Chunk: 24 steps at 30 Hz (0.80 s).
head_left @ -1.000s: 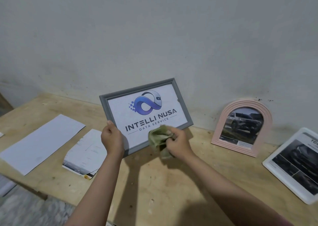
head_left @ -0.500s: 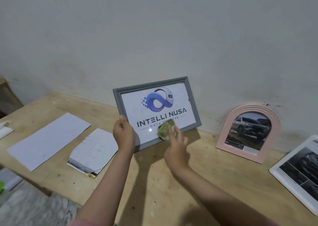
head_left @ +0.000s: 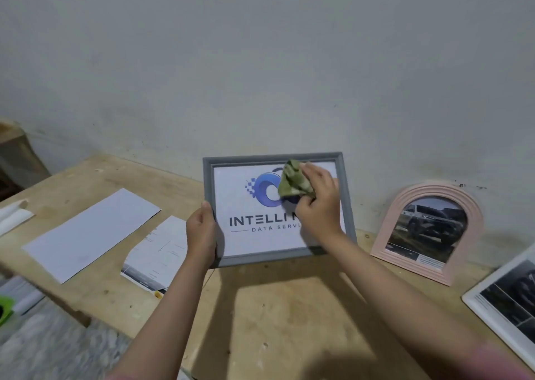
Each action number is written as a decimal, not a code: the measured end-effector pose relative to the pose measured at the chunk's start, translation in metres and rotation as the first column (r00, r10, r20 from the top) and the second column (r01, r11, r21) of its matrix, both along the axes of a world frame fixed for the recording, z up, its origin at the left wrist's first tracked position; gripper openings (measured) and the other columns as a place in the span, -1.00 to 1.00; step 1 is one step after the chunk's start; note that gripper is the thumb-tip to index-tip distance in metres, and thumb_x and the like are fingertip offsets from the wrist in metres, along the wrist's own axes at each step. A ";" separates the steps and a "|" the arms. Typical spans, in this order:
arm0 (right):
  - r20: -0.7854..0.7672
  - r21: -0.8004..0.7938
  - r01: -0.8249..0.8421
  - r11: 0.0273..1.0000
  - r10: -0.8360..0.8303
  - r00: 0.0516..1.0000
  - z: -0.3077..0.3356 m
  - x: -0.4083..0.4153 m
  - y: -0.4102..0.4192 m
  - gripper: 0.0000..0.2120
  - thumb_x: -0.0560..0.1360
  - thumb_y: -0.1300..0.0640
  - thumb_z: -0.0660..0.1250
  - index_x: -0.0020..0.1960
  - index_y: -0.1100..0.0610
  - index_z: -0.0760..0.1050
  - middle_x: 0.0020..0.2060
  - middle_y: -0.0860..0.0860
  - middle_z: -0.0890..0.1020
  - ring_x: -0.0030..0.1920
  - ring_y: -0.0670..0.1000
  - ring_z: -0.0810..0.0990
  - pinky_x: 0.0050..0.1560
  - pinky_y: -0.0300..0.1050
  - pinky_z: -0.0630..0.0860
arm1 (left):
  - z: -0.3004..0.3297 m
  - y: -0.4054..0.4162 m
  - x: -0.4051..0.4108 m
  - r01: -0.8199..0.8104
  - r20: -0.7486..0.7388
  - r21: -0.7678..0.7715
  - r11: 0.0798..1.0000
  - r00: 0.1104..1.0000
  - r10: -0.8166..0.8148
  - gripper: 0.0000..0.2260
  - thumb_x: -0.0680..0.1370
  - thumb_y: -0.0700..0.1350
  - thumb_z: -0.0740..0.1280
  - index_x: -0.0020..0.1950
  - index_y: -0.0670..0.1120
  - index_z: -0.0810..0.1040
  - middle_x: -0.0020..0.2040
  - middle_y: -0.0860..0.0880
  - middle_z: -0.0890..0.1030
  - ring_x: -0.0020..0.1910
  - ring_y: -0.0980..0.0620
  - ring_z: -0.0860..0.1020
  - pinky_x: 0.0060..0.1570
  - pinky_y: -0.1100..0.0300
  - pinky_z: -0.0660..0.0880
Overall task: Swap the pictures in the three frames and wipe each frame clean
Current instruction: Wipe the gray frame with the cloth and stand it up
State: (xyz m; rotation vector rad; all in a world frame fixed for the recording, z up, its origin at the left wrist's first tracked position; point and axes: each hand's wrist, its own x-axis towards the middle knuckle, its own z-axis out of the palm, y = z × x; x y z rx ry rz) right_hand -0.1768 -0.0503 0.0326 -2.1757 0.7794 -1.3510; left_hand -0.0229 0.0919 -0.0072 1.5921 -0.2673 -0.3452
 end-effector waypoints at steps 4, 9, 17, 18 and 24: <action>-0.262 -0.159 0.032 0.987 -0.074 0.962 0.002 0.023 -0.003 -0.33 0.32 0.35 0.05 0.41 0.08 0.35 0.40 0.08 0.37 0.12 0.17 0.34 0.05 -0.04 0.41 | 0.001 -0.004 -0.008 0.147 0.087 0.037 0.988 0.985 -0.150 -0.64 0.65 0.04 0.10 -0.21 -0.19 0.38 -0.24 -0.15 0.44 -0.24 0.00 0.40 -0.22 0.12 0.32; -0.508 -0.277 -0.381 0.882 0.202 0.837 -0.048 0.029 0.033 -0.20 0.19 0.50 0.20 0.38 0.02 0.38 0.36 0.06 0.44 0.04 0.22 0.47 0.08 -0.05 0.40 | 0.000 -0.002 -0.006 0.164 0.054 0.022 0.986 0.985 -0.165 -0.55 0.64 0.09 0.10 -0.26 -0.24 0.38 -0.29 -0.09 0.36 -0.29 0.00 0.30 -0.24 0.14 0.23; -0.618 0.069 -0.702 0.709 0.583 0.528 -0.020 0.002 0.055 -0.44 0.23 0.32 0.04 0.11 0.12 0.61 0.05 0.06 0.66 -0.06 0.15 0.55 0.03 -0.07 0.34 | -0.001 0.011 0.007 0.102 -0.057 -0.017 0.995 0.993 -0.102 -0.68 0.65 0.06 0.10 -0.10 -0.15 0.44 -0.23 -0.11 0.50 -0.21 -0.02 0.45 -0.23 0.16 0.37; -0.538 0.045 -0.646 0.762 0.564 0.626 -0.008 0.007 0.048 -0.43 0.24 0.29 0.01 0.11 0.13 0.61 0.05 0.06 0.66 -0.05 0.16 0.55 0.06 -0.07 0.33 | 0.001 0.011 0.007 0.104 -0.062 -0.029 0.994 0.992 -0.106 -0.68 0.65 0.06 0.10 -0.11 -0.15 0.44 -0.22 -0.11 0.49 -0.20 -0.01 0.44 -0.25 0.16 0.35; -0.367 -0.293 -0.313 0.904 0.196 0.909 0.021 0.061 0.017 -0.34 0.19 0.50 0.18 0.27 0.19 0.51 0.27 0.17 0.51 0.04 0.28 0.46 0.05 0.01 0.45 | 0.008 0.005 0.000 0.183 -0.032 -0.037 0.982 0.982 -0.184 -0.63 0.64 0.08 0.13 -0.17 -0.17 0.49 -0.23 -0.13 0.58 -0.23 -0.05 0.52 -0.18 0.12 0.43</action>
